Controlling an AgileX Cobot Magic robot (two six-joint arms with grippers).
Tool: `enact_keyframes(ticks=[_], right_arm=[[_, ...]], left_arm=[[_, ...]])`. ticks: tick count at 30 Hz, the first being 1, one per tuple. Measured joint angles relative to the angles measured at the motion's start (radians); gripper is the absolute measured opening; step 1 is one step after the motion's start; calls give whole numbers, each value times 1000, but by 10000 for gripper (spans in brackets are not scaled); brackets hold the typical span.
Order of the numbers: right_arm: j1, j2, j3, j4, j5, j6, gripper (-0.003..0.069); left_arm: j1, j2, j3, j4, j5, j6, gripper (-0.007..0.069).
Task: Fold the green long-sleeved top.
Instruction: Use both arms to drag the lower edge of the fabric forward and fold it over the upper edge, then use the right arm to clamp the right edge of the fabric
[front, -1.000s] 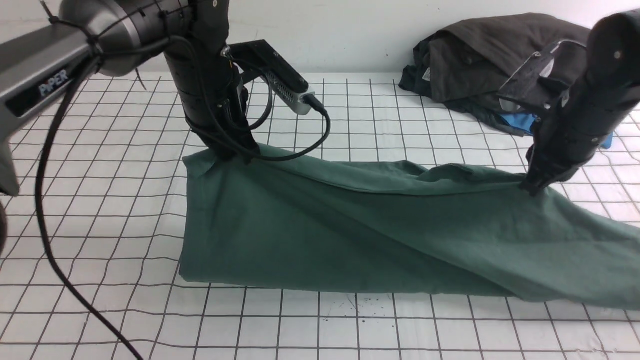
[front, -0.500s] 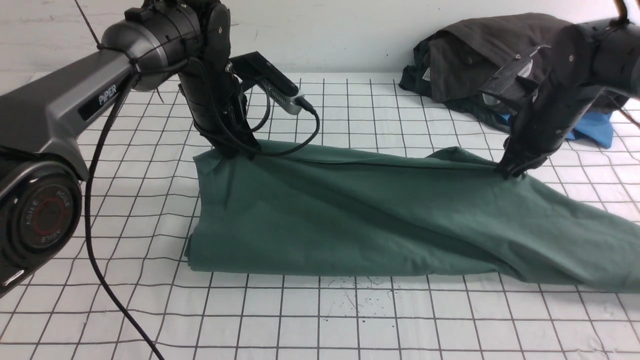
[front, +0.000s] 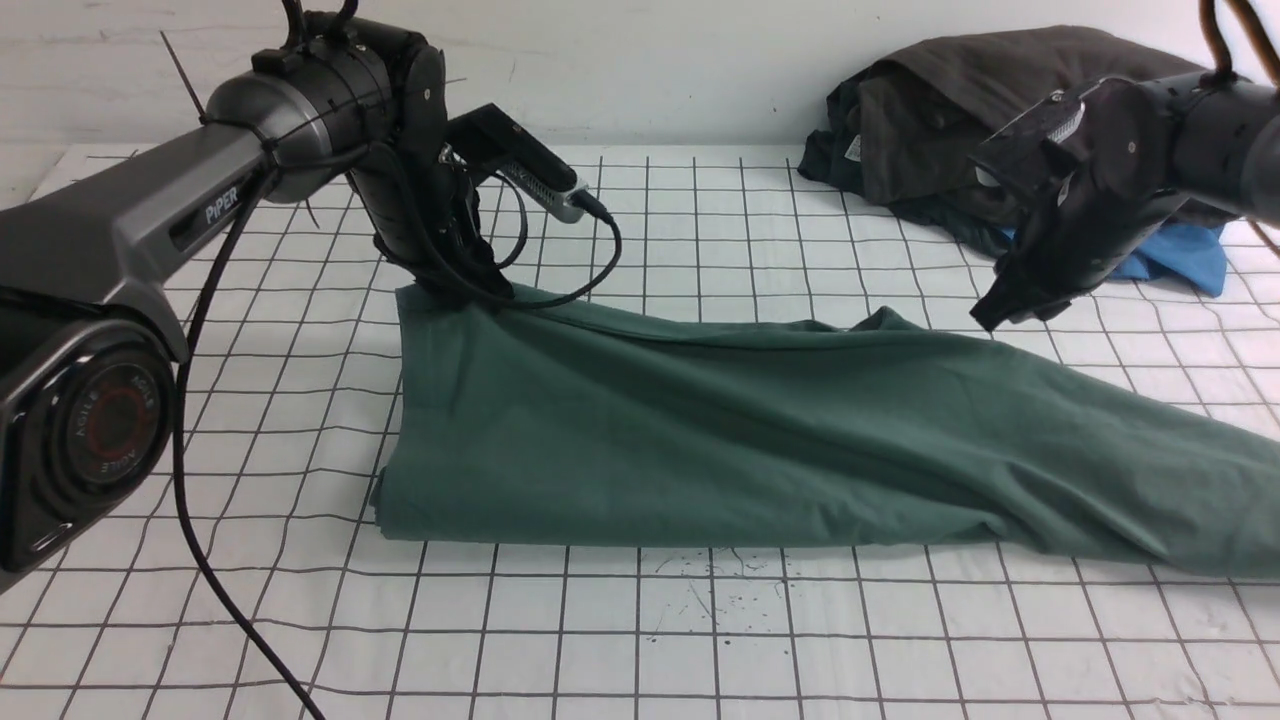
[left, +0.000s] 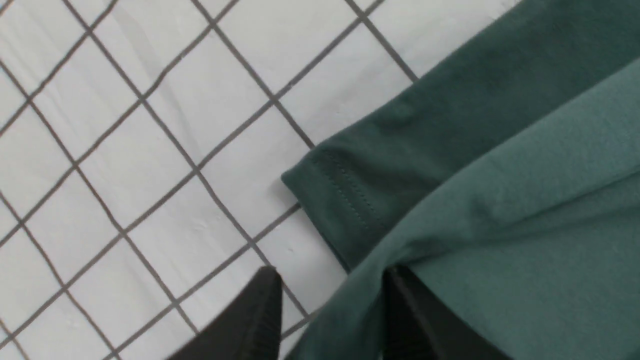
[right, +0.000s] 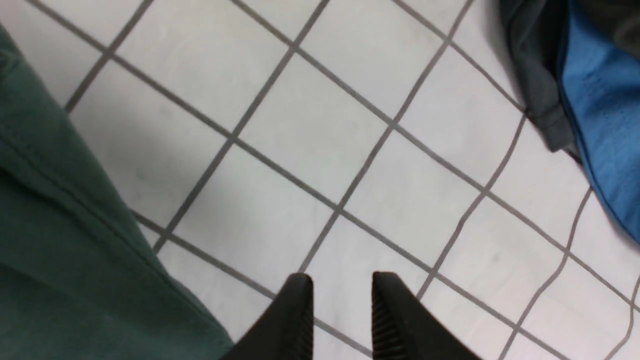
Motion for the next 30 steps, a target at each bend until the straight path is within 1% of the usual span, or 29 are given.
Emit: enact_keyframes(ticks=[3, 5, 8, 11, 13, 14, 16, 18, 21, 23, 24, 25, 26, 28, 30], right_arm=[[0, -11, 0, -35, 0, 76, 274], [0, -43, 0, -71, 9, 147, 322], [0, -113, 0, -107, 56, 236, 357], [-4, -198, 0, -120, 147, 299, 366], [-17, -253, 0, -111, 236, 332, 368], [-18, -261, 2, -109, 244, 335, 368], [-44, -309, 37, -82, 310, 348, 368], [-76, -350, 108, -60, 330, 357, 368], [-135, -427, 254, -42, 315, 381, 368], [-187, -474, 359, -40, 278, 413, 368], [-193, -478, 369, -40, 269, 415, 370], [-239, -499, 433, -40, 233, 438, 377], [-267, -503, 463, -40, 208, 450, 387], [-303, -500, 494, -32, 181, 461, 405], [-353, -467, 515, -8, 152, 470, 462]], left_arm=[[7, 0, -36, 18, 17, -63, 363], [11, 0, -94, 32, 63, -118, 430], [13, 0, -191, 40, 168, -148, 470], [9, -3, -266, -3, 220, -162, 467], [-3, -13, -280, -66, 234, -165, 430], [-4, -13, -280, -73, 234, -165, 419], [-39, -17, -273, -126, 235, -153, 344], [-71, -17, -247, -147, 235, -138, 263], [-116, -17, -181, -164, 235, -122, 110], [-136, -17, -127, -167, 235, -120, 34], [-139, -17, -116, -168, 235, -119, 29], [-143, -17, -80, -173, 235, -116, 6], [-145, -17, -57, -178, 235, -114, 0], [-145, -17, -29, -185, 235, -113, -6], [-145, -17, 13, -193, 234, -112, -8]])
